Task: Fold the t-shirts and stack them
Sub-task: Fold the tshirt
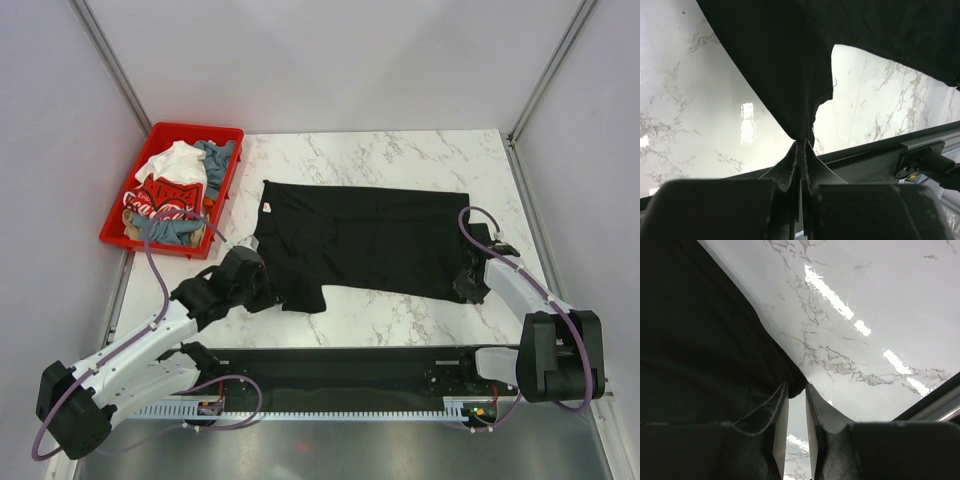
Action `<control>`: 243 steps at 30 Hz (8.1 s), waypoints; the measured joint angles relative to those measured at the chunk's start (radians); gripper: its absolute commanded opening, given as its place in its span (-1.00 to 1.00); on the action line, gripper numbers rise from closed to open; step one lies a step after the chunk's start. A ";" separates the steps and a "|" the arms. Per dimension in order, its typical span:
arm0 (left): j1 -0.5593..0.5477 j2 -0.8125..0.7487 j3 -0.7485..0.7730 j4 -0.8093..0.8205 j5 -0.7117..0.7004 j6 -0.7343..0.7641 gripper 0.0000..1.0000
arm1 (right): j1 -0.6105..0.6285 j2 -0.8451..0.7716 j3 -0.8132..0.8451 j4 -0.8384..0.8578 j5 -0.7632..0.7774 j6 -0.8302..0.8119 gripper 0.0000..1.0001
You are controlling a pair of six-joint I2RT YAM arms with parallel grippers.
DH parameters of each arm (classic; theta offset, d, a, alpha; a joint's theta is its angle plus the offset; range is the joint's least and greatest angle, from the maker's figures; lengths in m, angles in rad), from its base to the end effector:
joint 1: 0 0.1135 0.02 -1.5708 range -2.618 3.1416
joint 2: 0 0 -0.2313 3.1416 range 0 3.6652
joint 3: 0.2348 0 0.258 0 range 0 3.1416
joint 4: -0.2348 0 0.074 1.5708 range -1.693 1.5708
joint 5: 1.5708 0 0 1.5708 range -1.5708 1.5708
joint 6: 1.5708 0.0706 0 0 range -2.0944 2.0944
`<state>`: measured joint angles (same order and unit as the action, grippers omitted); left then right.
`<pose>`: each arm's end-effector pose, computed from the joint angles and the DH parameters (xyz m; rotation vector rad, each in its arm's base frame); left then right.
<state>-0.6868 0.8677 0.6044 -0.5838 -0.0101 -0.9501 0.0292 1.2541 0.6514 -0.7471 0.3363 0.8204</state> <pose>0.1737 -0.1415 0.1742 -0.3399 2.5298 -0.6966 0.2201 -0.0169 0.1033 1.1228 2.5522 -0.3037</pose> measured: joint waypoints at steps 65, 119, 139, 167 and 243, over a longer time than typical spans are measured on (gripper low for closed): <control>0.003 0.128 0.179 -0.074 -0.037 0.113 -0.95 | 0.000 -0.106 0.014 0.049 0.107 0.062 -1.00; 0.143 0.430 0.452 -0.075 -0.067 0.259 -0.96 | -0.001 0.123 0.177 0.101 0.098 -0.065 -1.00; 0.292 0.815 0.822 -0.074 -0.032 0.384 -0.95 | -0.002 0.498 0.572 0.103 0.108 -0.195 -1.00; 0.333 1.044 0.995 -0.074 -0.042 0.421 -0.95 | -0.018 0.664 0.724 0.074 0.134 -0.171 -1.00; 0.299 1.045 0.720 -0.119 -0.050 0.377 -0.31 | -0.095 0.360 0.426 0.188 -0.023 -0.312 -0.27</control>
<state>-0.3878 1.9125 1.3247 -0.7029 -0.0601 -0.5728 -0.0662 1.6146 1.0775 -0.5594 0.3134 0.5083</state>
